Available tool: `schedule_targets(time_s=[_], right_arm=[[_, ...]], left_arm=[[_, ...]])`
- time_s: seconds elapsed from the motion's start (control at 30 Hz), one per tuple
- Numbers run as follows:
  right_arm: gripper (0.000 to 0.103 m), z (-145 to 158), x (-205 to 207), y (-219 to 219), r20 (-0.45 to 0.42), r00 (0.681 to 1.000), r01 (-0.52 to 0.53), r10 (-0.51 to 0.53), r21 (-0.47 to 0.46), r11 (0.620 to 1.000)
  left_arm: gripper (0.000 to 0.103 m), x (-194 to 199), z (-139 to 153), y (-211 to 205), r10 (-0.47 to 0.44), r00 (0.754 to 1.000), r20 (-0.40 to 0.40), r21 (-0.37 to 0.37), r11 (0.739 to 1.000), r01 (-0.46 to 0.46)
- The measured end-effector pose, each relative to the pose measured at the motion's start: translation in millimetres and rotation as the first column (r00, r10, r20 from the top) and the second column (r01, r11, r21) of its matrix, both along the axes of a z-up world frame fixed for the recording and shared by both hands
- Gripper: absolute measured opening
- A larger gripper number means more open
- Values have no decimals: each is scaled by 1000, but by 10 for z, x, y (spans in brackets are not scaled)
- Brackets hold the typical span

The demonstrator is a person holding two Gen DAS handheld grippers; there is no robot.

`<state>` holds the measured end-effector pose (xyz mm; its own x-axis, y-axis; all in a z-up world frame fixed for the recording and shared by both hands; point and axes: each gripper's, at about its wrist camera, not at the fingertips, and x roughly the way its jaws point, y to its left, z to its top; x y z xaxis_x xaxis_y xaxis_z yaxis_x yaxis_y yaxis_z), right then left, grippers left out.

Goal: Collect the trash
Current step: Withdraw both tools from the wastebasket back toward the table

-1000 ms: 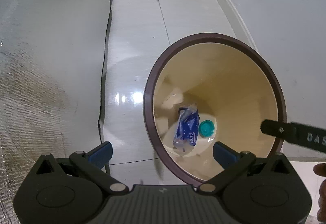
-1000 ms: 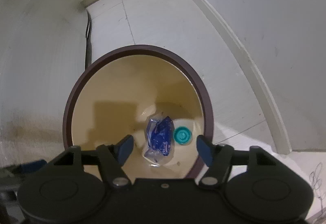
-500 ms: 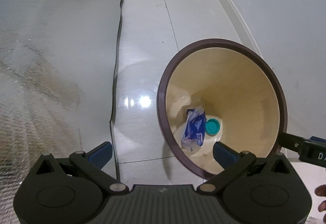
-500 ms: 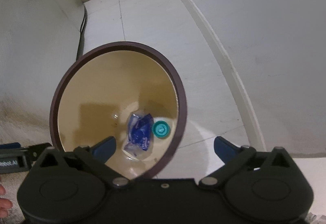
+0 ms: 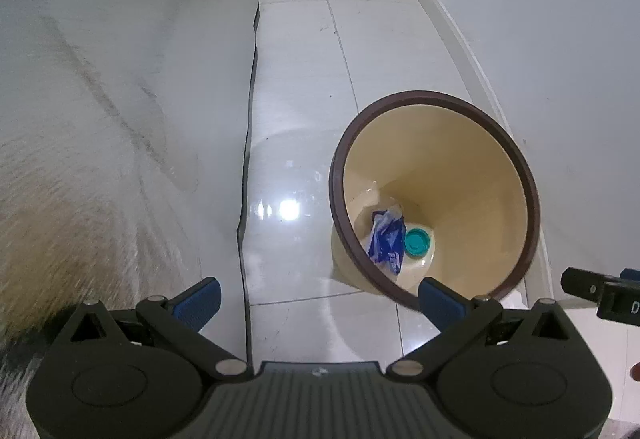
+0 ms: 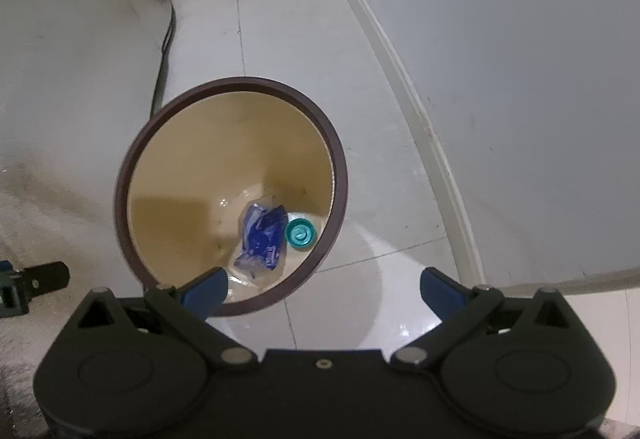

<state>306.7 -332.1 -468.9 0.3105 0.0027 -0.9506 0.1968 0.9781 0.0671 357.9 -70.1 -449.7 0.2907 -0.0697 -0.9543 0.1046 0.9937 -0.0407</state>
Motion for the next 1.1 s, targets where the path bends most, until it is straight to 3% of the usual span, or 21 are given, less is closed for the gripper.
schedule_targets(time_s=[0.6, 1.1], right_arm=[[103, 1154, -804, 58, 141, 990, 33, -28, -32, 999], [103, 2215, -1691, -95, 330, 943, 77, -49, -71, 995]], left_arm=[[103, -725, 1031, -89, -43, 991, 125, -38, 998, 48], [103, -1457, 2089, -303, -138, 942, 306, -62, 985, 164]])
